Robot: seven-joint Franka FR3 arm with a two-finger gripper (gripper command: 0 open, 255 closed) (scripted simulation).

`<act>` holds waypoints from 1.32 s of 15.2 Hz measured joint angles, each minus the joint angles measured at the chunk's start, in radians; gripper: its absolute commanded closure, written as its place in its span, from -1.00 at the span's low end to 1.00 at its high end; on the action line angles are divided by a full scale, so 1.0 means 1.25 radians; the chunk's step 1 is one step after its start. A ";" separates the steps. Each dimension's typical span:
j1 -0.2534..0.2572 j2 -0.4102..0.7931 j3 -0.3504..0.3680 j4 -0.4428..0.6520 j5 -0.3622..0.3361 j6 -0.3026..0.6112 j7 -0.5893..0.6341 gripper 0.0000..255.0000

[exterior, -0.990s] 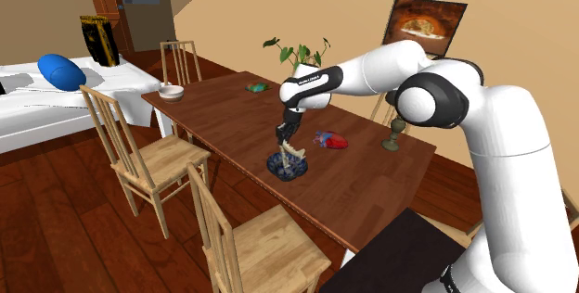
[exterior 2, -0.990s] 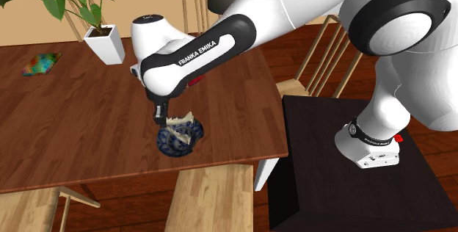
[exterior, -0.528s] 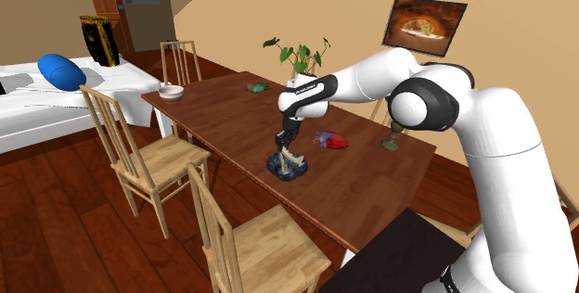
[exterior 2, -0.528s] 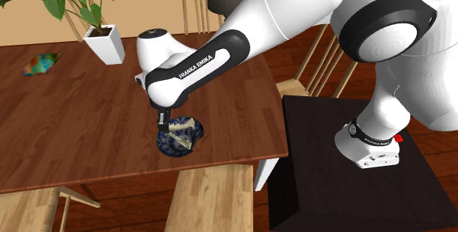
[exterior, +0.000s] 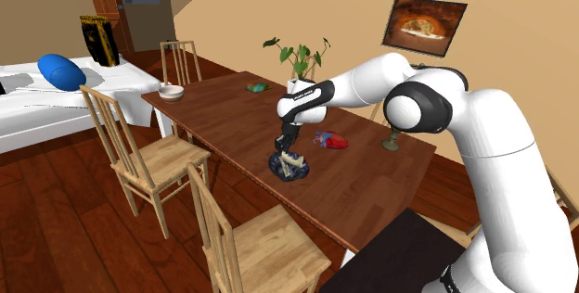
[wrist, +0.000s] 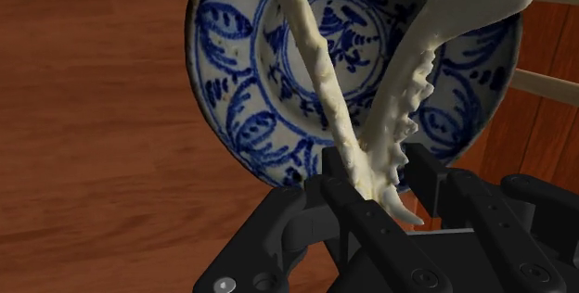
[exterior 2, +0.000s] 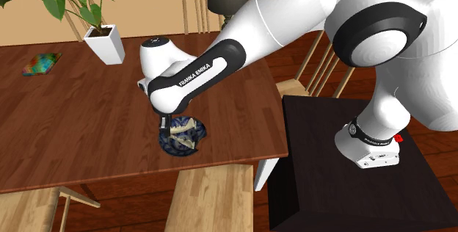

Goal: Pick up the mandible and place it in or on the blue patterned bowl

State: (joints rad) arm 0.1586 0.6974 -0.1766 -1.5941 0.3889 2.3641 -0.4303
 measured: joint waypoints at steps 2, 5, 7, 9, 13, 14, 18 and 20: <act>0.000 0.000 0.000 0.000 0.000 0.000 0.000 1.00; 0.000 0.000 0.000 0.000 0.000 0.000 0.000 -1.00; 0.000 0.001 0.000 0.000 0.000 0.000 0.000 -1.00; 0.000 0.000 0.000 0.000 0.000 0.000 0.000 -1.00; 0.002 -0.051 -0.012 -0.007 -0.014 -0.044 0.009 -1.00; 0.003 -0.062 -0.014 -0.012 -0.017 -0.050 0.010 -1.00; 0.002 -0.072 -0.017 -0.016 -0.019 -0.057 0.010 -1.00; 0.002 -0.072 -0.017 -0.016 -0.019 -0.057 0.010 -1.00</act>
